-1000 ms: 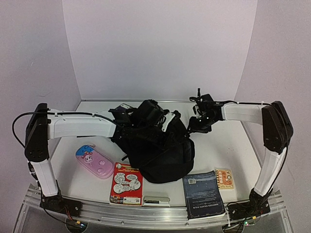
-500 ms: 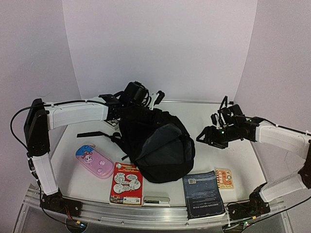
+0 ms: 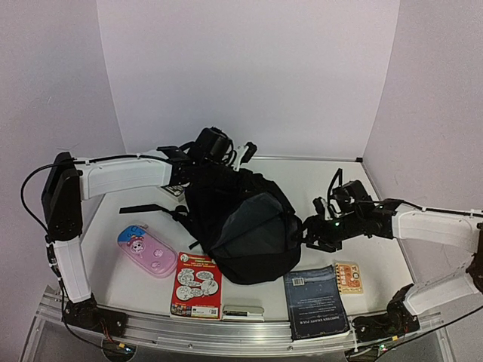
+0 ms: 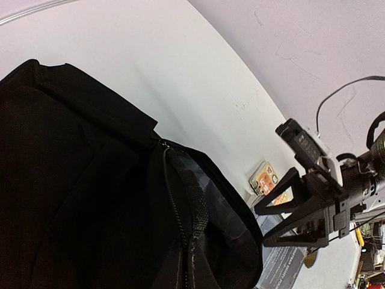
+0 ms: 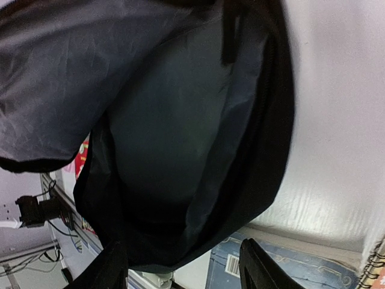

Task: Pack the student bag
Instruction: Unzip the student bag at the center of the board.

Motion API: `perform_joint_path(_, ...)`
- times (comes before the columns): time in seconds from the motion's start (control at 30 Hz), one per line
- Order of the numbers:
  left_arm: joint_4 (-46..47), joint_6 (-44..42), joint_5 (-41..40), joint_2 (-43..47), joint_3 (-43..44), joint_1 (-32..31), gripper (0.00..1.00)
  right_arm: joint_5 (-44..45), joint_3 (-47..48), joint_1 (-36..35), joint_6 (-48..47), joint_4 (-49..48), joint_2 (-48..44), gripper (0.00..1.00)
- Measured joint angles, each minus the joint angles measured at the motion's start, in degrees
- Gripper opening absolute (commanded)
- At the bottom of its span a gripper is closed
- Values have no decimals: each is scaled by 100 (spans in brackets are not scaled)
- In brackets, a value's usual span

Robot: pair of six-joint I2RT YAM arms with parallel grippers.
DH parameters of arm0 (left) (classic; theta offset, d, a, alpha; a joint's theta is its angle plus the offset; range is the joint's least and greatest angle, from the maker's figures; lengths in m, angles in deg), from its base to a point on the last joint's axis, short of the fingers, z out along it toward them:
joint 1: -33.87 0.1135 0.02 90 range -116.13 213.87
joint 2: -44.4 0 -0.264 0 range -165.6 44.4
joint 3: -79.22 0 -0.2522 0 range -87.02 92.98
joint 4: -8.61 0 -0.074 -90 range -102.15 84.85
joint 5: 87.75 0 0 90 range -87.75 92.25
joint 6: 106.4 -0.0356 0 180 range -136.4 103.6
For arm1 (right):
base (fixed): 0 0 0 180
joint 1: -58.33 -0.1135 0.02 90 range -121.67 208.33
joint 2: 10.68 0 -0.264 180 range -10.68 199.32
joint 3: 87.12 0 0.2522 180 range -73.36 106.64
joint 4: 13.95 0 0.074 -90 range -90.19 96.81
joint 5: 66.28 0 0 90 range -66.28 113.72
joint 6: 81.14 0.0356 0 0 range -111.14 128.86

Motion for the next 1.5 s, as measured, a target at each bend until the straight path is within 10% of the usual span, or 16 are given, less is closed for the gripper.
perform_joint_path(0.3, -40, 1, 4, 0, 17, 116, 0, 100, -157, -391, 383, -552, 336, 0)
perform_joint_path(0.9, -183, -1, 503, -193, 319, 1011, 0, 1252, 2129, 1566, -1571, 84, 2611, 0)
perform_joint_path(1.37, 158, -508, 1200, -2237, 1248, 2617, 2, 1496, 3772, 1801, -2325, 350, 3918, 1)
perform_joint_path(1.5, 81, -668, 1097, -2304, 1258, 2558, 32, 1503, 3925, 1806, -2420, 493, 4033, 40)
